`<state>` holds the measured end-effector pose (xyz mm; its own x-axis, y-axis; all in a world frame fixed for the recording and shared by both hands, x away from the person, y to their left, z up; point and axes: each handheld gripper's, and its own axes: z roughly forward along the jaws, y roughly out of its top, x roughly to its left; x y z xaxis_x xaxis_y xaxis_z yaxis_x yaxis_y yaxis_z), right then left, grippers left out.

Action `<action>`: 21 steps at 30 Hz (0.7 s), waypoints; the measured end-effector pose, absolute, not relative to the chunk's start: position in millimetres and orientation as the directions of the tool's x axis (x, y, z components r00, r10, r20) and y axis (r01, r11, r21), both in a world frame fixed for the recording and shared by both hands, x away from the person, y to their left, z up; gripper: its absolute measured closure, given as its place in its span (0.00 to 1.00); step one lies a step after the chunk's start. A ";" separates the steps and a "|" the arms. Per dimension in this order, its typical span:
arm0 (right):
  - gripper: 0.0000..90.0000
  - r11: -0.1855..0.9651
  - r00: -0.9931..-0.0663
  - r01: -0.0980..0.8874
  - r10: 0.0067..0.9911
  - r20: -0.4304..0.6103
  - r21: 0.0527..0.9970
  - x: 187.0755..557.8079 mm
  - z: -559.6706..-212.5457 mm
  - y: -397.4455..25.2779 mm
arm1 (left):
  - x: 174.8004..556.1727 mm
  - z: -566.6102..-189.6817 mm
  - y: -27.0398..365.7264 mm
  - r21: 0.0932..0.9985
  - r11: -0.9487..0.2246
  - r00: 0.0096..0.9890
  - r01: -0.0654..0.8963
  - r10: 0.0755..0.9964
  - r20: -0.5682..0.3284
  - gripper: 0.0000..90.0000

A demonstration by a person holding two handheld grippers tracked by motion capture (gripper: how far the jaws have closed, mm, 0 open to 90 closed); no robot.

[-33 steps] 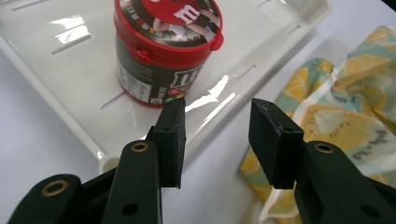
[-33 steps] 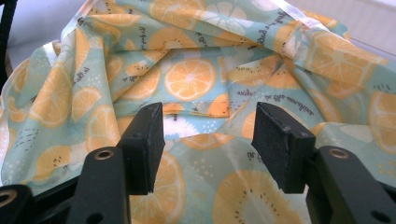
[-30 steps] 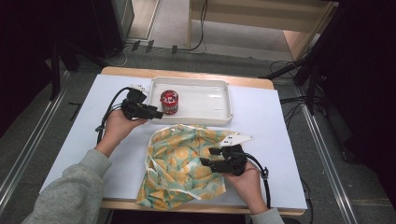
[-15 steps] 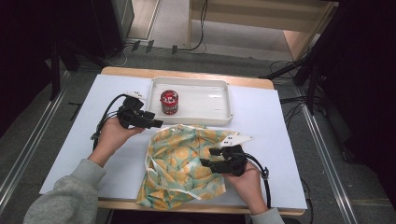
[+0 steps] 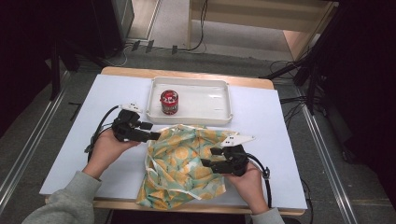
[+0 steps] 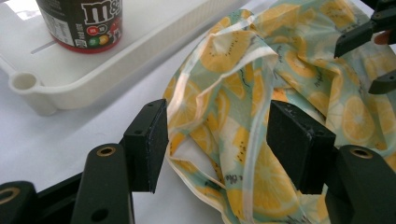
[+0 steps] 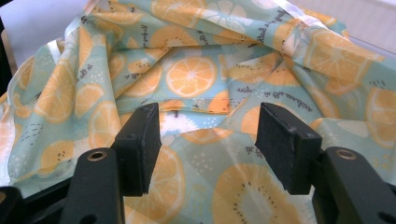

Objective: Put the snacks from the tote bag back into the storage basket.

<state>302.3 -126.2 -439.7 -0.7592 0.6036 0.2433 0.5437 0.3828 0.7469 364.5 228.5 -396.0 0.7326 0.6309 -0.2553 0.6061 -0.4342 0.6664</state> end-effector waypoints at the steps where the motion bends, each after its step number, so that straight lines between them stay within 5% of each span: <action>1: 0.46 0.381 -0.758 0.544 0.604 0.244 0.747 302.3 -439.5 -126.3 | 361.8 -395.9 229.7 0.670 -0.429 0.733 0.605 0.628 -0.260 0.43; 21: 0.45 0.387 -0.761 0.545 0.601 0.244 0.744 302.9 -438.4 -127.2 | 323.9 -410.3 243.3 0.686 -0.432 0.751 0.585 0.607 -0.259 0.39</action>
